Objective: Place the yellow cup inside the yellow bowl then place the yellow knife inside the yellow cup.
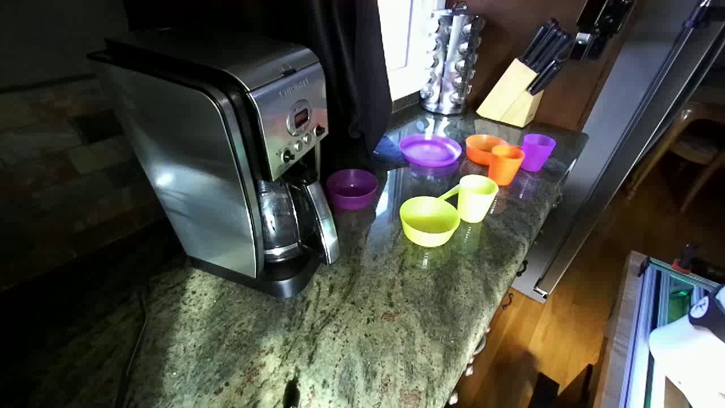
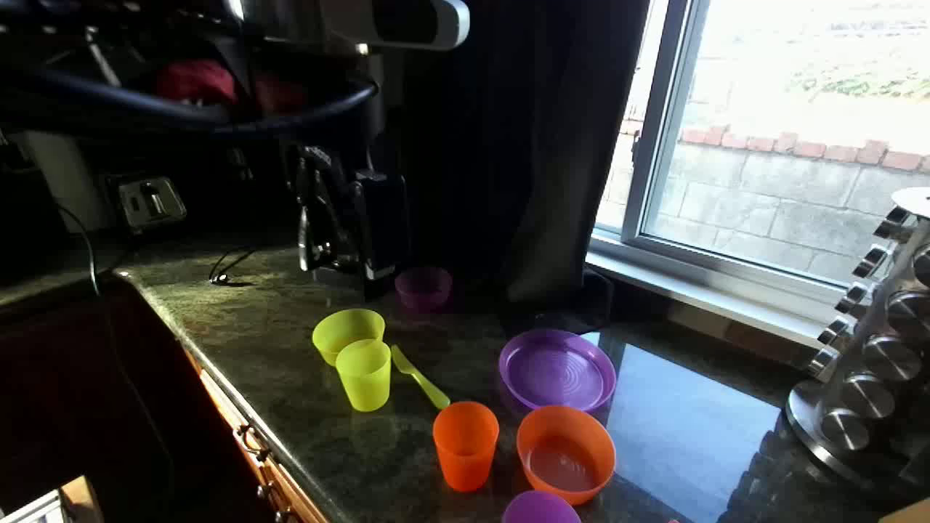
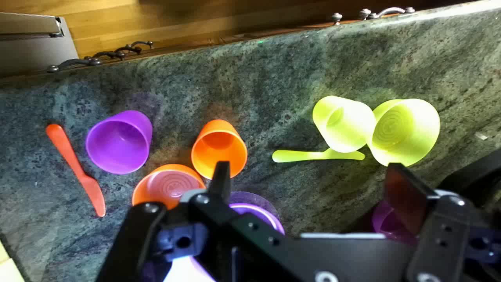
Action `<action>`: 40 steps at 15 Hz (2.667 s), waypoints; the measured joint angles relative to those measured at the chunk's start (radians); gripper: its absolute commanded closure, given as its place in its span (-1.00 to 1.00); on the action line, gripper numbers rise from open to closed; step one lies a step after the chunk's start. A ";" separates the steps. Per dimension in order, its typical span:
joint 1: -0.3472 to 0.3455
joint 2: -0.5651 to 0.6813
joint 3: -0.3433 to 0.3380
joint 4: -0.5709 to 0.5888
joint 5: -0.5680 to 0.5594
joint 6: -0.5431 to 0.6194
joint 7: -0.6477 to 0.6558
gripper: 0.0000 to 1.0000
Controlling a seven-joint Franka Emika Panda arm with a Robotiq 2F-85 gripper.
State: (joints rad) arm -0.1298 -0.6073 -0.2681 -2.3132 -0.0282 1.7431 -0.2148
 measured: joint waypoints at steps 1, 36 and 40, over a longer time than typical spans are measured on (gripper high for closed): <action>0.000 0.000 0.000 0.000 0.000 0.000 0.000 -1.00; 0.093 0.246 0.071 -0.287 0.131 0.492 -0.147 -1.00; 0.094 0.307 0.070 -0.283 0.158 0.552 -0.171 -1.00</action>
State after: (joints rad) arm -0.0360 -0.3004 -0.1979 -2.5966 0.1298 2.2950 -0.3858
